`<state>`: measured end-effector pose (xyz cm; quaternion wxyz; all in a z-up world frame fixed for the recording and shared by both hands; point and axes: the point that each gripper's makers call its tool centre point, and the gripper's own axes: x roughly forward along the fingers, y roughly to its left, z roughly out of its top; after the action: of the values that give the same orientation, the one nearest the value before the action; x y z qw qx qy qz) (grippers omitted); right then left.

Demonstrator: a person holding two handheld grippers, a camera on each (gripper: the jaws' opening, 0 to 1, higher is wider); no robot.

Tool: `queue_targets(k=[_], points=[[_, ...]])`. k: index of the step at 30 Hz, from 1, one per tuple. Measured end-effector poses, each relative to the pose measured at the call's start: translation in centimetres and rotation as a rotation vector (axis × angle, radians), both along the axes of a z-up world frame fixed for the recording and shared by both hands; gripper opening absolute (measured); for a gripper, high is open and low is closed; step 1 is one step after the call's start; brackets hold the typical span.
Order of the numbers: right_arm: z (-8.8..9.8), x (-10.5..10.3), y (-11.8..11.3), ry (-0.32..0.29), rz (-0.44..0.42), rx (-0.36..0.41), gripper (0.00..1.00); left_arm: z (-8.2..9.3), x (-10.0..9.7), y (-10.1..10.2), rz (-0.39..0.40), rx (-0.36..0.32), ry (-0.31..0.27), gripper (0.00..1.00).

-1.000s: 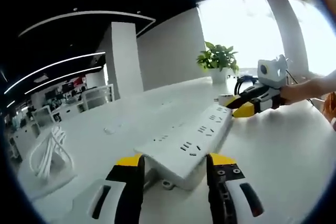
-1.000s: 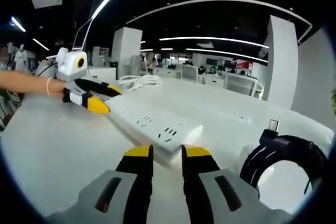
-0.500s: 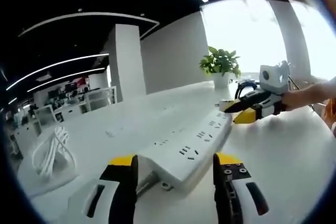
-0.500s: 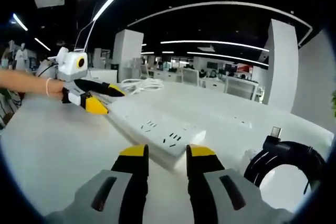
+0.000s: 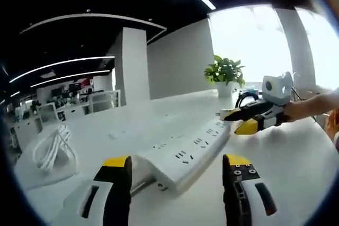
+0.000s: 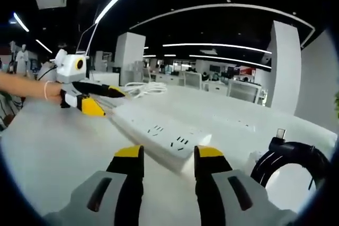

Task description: Straighten the power strip on the desk, plug the charger into it

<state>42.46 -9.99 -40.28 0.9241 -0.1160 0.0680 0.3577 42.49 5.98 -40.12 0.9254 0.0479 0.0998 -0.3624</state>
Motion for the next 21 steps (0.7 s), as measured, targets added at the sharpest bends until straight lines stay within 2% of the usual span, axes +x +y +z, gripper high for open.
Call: queue_targets(k=[8,21], points=[[0.4,-0.9,0.2,-0.022,0.019,0.019,0.42,0.8,-1.2,-0.2,-0.003,-0.058,-0.002,0.76],[1.5,-2.8,0.5,-0.034,0.051,0.077,0.43,1.1,-3.6,-1.4,-0.033,-0.072,-0.023,0.83]])
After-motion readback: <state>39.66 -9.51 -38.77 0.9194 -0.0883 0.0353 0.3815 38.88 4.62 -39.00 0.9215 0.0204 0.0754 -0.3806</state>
